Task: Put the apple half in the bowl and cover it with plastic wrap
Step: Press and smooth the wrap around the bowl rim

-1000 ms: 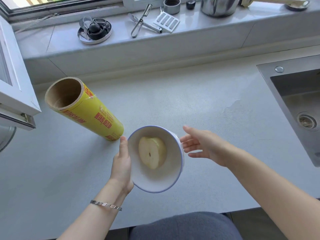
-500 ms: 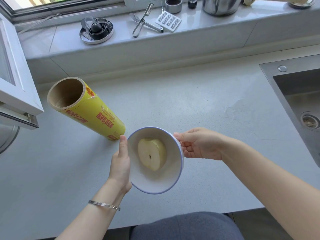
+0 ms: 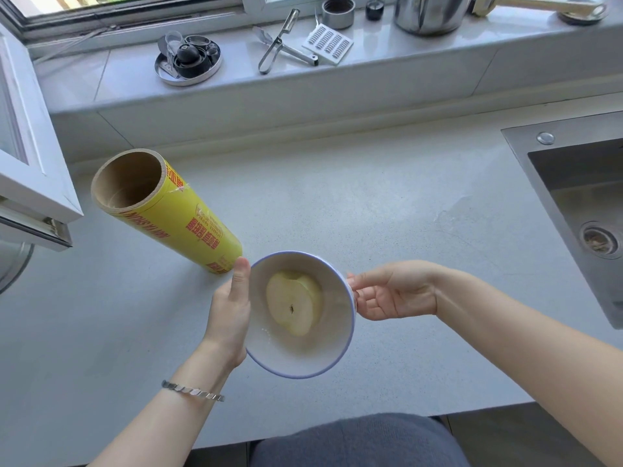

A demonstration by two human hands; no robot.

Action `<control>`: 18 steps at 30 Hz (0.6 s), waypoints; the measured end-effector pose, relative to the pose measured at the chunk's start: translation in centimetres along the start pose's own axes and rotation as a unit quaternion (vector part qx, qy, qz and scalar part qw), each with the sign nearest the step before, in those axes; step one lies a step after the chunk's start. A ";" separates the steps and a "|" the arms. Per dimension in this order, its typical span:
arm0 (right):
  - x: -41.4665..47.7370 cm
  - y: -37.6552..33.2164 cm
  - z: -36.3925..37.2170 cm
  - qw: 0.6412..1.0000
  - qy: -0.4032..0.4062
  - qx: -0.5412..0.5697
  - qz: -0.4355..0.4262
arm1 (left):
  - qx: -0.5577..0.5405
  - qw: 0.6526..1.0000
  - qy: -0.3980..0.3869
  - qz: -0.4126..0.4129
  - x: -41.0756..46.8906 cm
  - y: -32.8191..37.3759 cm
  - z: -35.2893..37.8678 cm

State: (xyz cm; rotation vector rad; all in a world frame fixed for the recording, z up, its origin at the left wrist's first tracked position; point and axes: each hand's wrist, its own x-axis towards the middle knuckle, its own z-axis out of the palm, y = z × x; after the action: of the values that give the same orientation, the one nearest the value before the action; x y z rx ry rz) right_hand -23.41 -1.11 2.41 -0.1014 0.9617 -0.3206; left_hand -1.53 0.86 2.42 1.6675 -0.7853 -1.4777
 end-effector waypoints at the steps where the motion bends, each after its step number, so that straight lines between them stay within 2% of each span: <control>1: 0.0 0.1 -0.1 1.000 0.002 -0.019 -0.005 | 0.001 1.000 -0.002 0.001 0.0 0.0 0.0; 6: 0.0 0.1 -0.7 0.990 0.049 -0.129 -0.022 | 0.033 0.999 -0.016 0.001 0.2 -0.3 0.0; 9: 0.0 -0.1 -1.0 0.977 0.103 -0.177 -0.056 | 0.052 0.998 -0.014 0.019 0.4 -0.9 -0.1; 11: 0.2 0.1 -0.9 0.975 0.122 -0.168 -0.073 | 0.068 0.997 -0.018 0.028 0.4 -0.9 0.0; 18: 1.2 1.3 -0.7 0.986 0.108 -0.100 -0.080 | 0.090 0.995 -0.032 0.039 -0.1 -0.2 0.2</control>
State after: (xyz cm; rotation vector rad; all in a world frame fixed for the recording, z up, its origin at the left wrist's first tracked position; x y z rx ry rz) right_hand -23.02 -0.22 0.75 -0.3344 1.2032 -0.3873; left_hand -1.78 1.03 2.27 1.7068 -1.0325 -1.4471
